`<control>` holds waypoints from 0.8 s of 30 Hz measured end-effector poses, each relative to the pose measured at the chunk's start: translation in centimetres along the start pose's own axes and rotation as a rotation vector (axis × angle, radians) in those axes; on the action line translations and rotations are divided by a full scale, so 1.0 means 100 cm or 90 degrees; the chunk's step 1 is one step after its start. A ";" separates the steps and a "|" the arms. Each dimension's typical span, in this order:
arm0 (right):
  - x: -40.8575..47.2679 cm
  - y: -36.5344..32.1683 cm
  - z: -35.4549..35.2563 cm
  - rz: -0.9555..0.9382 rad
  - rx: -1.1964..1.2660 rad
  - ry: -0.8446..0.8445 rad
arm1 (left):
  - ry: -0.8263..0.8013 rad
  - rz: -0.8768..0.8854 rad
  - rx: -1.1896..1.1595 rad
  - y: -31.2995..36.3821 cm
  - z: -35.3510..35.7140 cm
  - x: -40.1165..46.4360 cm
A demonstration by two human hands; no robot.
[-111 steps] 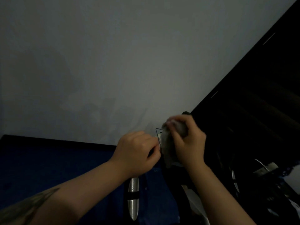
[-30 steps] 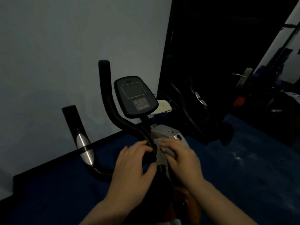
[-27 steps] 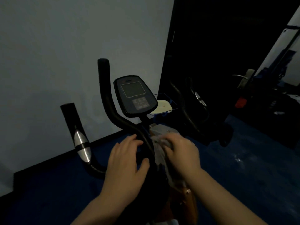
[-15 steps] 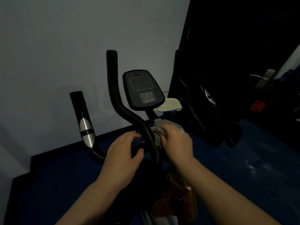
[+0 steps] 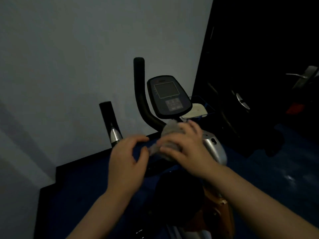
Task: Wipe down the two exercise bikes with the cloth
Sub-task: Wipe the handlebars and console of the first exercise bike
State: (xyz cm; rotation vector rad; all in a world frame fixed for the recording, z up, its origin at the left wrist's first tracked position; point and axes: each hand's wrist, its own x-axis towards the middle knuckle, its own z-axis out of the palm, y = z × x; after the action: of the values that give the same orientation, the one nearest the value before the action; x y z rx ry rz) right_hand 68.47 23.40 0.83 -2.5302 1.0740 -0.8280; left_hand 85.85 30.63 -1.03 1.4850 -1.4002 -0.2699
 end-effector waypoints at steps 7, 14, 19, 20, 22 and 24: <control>-0.004 0.021 -0.013 -0.125 -0.098 -0.286 | -0.013 0.100 -0.007 -0.039 -0.048 0.053; 0.013 -0.037 0.022 0.101 -0.007 -0.379 | -0.020 0.311 0.101 -0.062 -0.045 0.106; 0.001 -0.057 0.020 0.239 -0.106 -0.282 | -0.060 0.302 0.129 -0.081 -0.045 0.123; 0.001 -0.069 0.031 0.251 -0.156 -0.232 | -0.053 0.306 0.132 -0.083 -0.045 0.123; 0.000 -0.097 0.065 0.250 -0.244 -0.127 | -0.037 0.316 0.123 -0.083 -0.043 0.122; 0.004 -0.116 0.076 0.248 -0.259 -0.113 | -0.029 0.319 0.110 -0.082 -0.042 0.122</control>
State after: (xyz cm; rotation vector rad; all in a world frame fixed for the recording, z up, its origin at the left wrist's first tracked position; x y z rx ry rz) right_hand 79.85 31.27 0.05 -2.4996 1.7378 -0.2956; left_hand 97.51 20.81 0.16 1.2158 -1.8138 0.1365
